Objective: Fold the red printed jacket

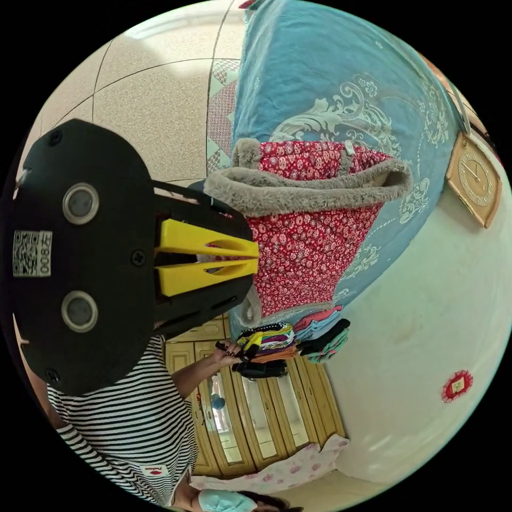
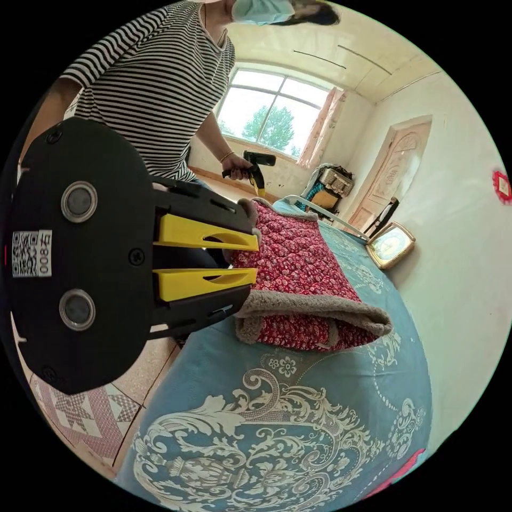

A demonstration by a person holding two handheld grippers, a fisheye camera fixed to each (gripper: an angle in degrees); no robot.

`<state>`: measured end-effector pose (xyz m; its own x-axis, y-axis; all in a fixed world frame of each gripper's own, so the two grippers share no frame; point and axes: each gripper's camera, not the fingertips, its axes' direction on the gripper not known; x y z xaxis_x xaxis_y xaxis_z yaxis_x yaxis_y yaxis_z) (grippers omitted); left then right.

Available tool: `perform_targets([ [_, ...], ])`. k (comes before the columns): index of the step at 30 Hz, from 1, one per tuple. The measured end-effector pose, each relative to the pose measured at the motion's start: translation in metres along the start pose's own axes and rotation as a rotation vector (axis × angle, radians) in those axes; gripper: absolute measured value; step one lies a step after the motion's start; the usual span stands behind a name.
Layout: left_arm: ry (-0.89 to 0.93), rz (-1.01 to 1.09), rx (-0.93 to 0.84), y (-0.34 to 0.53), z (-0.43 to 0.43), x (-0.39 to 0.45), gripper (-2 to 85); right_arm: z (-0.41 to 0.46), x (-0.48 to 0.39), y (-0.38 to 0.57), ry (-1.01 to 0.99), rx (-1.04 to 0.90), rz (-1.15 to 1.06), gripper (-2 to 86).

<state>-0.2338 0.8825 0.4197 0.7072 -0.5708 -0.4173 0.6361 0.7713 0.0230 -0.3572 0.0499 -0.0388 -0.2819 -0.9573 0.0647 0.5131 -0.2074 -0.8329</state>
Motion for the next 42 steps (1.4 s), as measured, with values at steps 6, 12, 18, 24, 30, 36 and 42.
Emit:
perform_targets([
  [6,-0.197,-0.002,-0.150,-0.035,0.059,0.001,0.2,0.012,0.002,-0.027,0.014,0.025,0.007,0.6],
  [12,-0.277,0.016,-0.210,-0.047,0.085,0.010,0.1,0.089,0.032,-0.047,0.170,-0.187,0.092,0.0],
  [18,-0.322,0.089,-0.086,-0.046,0.064,0.048,0.2,0.083,0.003,-0.050,0.241,-0.142,0.064,0.0],
  [24,-0.428,0.184,0.027,-0.096,0.057,0.080,0.2,0.088,-0.047,-0.109,0.416,-0.037,-0.097,0.1],
  [30,-0.596,0.115,-0.204,-0.141,0.131,0.049,0.3,0.190,-0.037,-0.169,0.613,-0.282,-0.111,0.2],
  [36,-0.558,0.090,-0.125,-0.139,0.133,0.050,0.3,0.233,-0.041,-0.163,0.680,-0.257,-0.175,0.1],
  [42,-0.516,0.120,0.070,-0.147,0.094,0.073,0.2,0.203,-0.058,-0.183,0.581,-0.109,-0.115,0.1],
])
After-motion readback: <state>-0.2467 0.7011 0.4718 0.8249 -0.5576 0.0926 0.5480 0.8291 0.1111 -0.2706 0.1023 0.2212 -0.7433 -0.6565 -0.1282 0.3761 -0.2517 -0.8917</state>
